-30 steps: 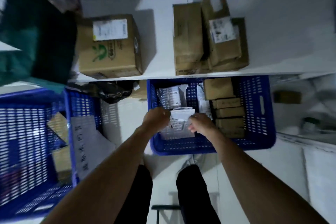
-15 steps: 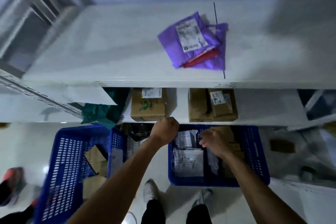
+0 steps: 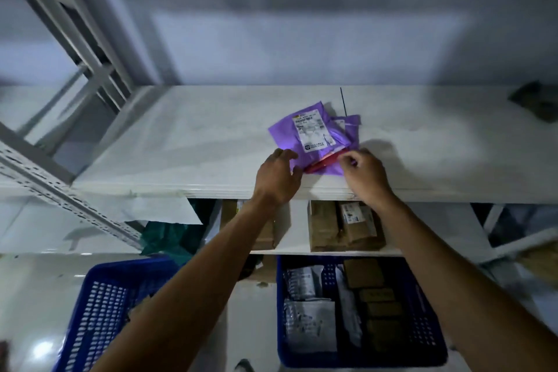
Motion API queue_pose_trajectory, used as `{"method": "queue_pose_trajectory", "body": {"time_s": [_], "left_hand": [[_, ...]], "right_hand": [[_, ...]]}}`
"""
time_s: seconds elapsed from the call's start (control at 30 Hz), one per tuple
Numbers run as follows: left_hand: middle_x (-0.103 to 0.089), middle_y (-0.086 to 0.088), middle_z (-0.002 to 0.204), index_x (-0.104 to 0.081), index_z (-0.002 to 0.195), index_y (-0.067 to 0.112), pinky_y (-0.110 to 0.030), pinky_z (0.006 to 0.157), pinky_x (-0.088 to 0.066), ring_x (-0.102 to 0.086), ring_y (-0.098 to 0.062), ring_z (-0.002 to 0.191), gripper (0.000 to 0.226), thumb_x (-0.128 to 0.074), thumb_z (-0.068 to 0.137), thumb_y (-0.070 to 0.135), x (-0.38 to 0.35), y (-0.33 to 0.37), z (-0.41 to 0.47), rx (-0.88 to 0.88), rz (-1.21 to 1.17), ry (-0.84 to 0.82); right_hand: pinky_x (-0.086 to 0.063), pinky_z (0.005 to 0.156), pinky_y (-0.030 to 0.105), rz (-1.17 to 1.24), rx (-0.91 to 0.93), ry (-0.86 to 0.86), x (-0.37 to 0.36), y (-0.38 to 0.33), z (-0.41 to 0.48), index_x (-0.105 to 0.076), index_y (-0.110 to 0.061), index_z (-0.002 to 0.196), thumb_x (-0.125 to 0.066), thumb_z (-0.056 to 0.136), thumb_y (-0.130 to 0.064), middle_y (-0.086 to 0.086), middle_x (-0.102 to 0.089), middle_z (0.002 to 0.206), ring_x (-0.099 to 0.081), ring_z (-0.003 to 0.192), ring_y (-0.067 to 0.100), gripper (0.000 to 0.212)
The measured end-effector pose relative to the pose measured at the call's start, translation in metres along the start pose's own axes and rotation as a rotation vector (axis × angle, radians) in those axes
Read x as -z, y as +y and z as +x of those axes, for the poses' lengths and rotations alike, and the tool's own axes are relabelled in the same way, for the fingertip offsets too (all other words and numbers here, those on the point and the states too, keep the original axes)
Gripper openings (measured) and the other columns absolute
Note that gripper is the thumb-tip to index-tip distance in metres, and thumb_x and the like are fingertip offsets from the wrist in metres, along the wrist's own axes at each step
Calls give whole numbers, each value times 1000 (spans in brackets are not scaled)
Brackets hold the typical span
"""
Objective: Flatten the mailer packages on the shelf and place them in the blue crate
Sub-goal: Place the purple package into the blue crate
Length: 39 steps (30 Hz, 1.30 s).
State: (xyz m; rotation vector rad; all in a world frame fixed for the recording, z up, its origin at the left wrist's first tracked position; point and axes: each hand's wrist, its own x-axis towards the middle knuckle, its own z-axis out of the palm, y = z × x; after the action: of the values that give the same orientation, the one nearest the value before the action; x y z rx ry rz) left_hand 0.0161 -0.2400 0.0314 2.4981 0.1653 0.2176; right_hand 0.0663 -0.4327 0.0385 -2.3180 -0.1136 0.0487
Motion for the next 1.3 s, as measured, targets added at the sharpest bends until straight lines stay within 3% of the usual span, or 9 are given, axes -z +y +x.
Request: {"method": "queue_pose_trajectory", "body": {"time_s": [0.13,0.23,0.33,0.53,0.6,0.73,0.93,1.13,1.3], "left_hand": [[-50,-11,148,-45,145,12,-39,106,-43,-48,-31,133,56,-62,96,31,-3,1,27,-90,118,-115],[-29,-9,163,-25,157,15,-44,117,-34,-30,-30,148,78,-61,95,46,-16,-2,44,-128,148,-224],[-16,-9,167,-20,159,18,-44,121,-27,-17,-28,153,80,-60,96,47,-29,-10,54,-132,197,-290],[-28,-11,163,-26,155,16,-47,115,-38,-29,-30,148,78,-65,94,43,-38,-17,58,-150,219,-226],[-34,-11,159,-28,153,14,-45,112,-41,-35,-30,144,77,-67,92,42,-38,-18,58,-149,207,-211],[-43,-11,151,-34,149,12,-44,107,-46,-43,-31,136,77,-71,86,37,-34,-24,56,-183,185,-154],[-26,-18,162,-23,156,7,-47,119,-26,-22,-34,151,100,-60,85,67,-22,-51,40,-272,221,0],[-6,-18,167,-8,159,7,-51,124,-17,-5,-34,155,122,-39,75,89,-1,-108,22,-131,420,-131],[-29,-14,161,-31,153,12,-49,121,-23,-23,-32,150,114,-33,72,93,11,-138,10,-194,470,-176]], "right_hand": [[-42,83,27,-37,-43,32,6,-12,34,-65,-16,125,-55,99,-26,11,-57,127,-62,101,27,29],[-41,77,29,-38,-100,-30,2,-11,48,-61,-13,129,-52,101,-25,10,-60,114,-60,91,26,31],[-47,74,33,17,-151,-35,-2,-7,58,-65,-16,124,-52,100,-26,7,-69,108,-65,90,27,29],[-48,71,30,151,-182,41,-8,-11,71,-72,-18,109,-58,95,-25,0,-70,93,-67,84,24,21],[-53,69,37,287,-230,5,-13,-13,75,-74,-12,99,-61,93,-29,8,-74,85,-70,78,27,21],[-55,55,32,352,-253,-131,-29,-27,76,-67,-10,106,-54,98,-18,13,-73,79,-71,61,28,17],[-48,43,23,297,-252,-363,-65,-55,51,-59,-10,119,-46,99,-6,12,-74,86,-72,54,22,24],[-44,47,23,249,-162,-549,-92,-73,15,-64,-12,112,-50,98,-13,4,-76,88,-66,57,17,21],[-59,81,42,-158,144,-153,-116,-78,9,-53,-15,125,-53,100,-28,5,-57,122,-63,101,20,28]]}}
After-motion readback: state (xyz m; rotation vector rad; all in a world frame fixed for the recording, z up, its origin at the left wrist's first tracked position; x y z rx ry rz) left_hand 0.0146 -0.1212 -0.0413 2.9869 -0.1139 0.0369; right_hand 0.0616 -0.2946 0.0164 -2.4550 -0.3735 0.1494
